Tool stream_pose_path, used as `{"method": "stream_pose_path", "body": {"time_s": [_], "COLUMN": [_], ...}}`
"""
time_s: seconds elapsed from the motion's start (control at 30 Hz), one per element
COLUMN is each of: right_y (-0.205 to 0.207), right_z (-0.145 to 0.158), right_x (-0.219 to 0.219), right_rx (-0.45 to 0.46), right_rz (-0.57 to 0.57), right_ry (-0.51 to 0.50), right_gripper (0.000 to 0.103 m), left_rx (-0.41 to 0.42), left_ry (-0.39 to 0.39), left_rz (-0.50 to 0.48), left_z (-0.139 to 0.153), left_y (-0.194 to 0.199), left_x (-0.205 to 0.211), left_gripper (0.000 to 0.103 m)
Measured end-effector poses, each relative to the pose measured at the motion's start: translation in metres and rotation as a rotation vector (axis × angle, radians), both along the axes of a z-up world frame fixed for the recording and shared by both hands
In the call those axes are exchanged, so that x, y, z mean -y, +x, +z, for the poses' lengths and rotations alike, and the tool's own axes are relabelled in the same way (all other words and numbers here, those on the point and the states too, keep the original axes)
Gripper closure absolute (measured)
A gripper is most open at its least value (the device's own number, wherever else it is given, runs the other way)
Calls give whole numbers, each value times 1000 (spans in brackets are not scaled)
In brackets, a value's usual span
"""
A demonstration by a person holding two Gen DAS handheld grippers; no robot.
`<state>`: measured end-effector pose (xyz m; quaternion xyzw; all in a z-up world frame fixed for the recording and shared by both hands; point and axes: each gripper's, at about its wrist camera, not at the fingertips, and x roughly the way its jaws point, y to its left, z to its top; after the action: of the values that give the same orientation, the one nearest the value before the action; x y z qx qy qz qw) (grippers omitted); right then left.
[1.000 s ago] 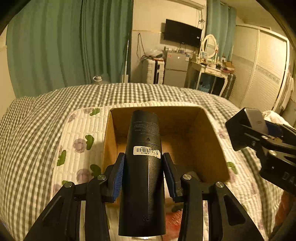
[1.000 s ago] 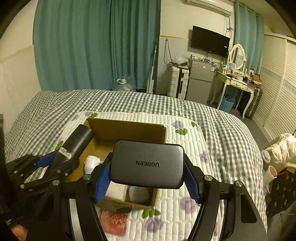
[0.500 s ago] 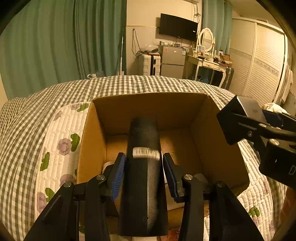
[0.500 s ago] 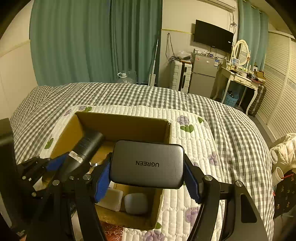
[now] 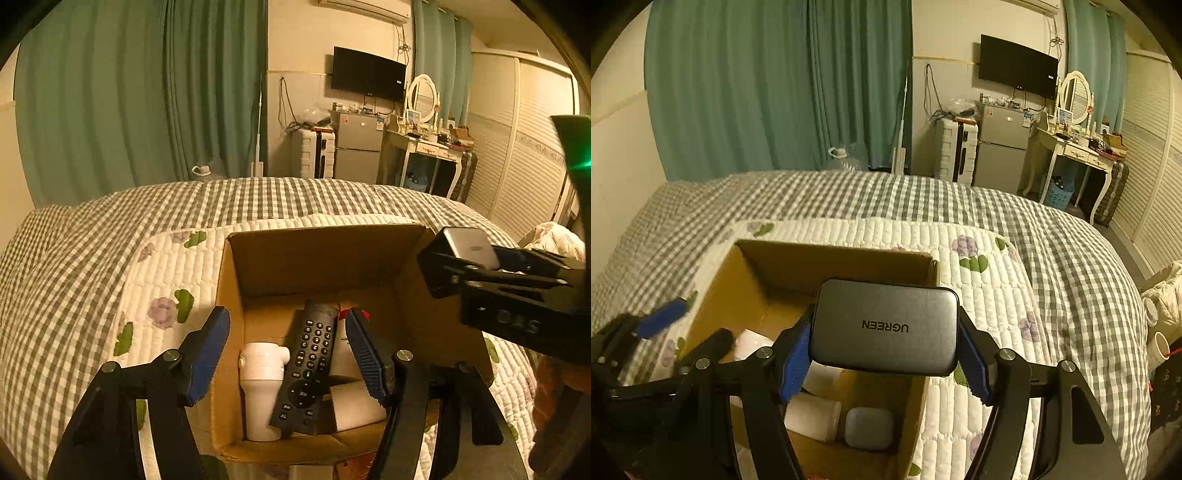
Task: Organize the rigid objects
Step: 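Lower the black remote into the box with the left tool while the right tool lowers the power bank in, then withdraw both tools from the box toward the white charger and pink card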
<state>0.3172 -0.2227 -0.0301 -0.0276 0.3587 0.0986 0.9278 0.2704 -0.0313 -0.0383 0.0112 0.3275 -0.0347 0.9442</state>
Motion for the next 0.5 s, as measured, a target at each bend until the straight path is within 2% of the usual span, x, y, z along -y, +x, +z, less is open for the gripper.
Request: {"method": "stream_pose_path", "body": {"time_s": [0.13, 0.23, 0.33, 0.47, 0.5], "right_y": [7, 6, -1, -20, -26], "right_z": [-10, -8, 6, 37, 46], "right_x": [0, -3, -7, 2, 4], "right_rx": [-23, 4, 36, 74, 86], "right_rz": [-6, -16, -28, -37, -42], "right_ry": [30, 11, -25, -11, -17], "right_gripper": [34, 30, 28, 27, 23], "left_rx": [11, 24, 27, 41, 45], "left_ry": [16, 15, 14, 24, 25], "left_rz": [-3, 1, 8, 19, 23], "left_z": [2, 7, 16, 33, 41], "left_y": [-4, -8, -15, -32, -41], "left_x": [-2, -3, -4, -6, -8], "left_gripper": [36, 36, 36, 35, 34]}}
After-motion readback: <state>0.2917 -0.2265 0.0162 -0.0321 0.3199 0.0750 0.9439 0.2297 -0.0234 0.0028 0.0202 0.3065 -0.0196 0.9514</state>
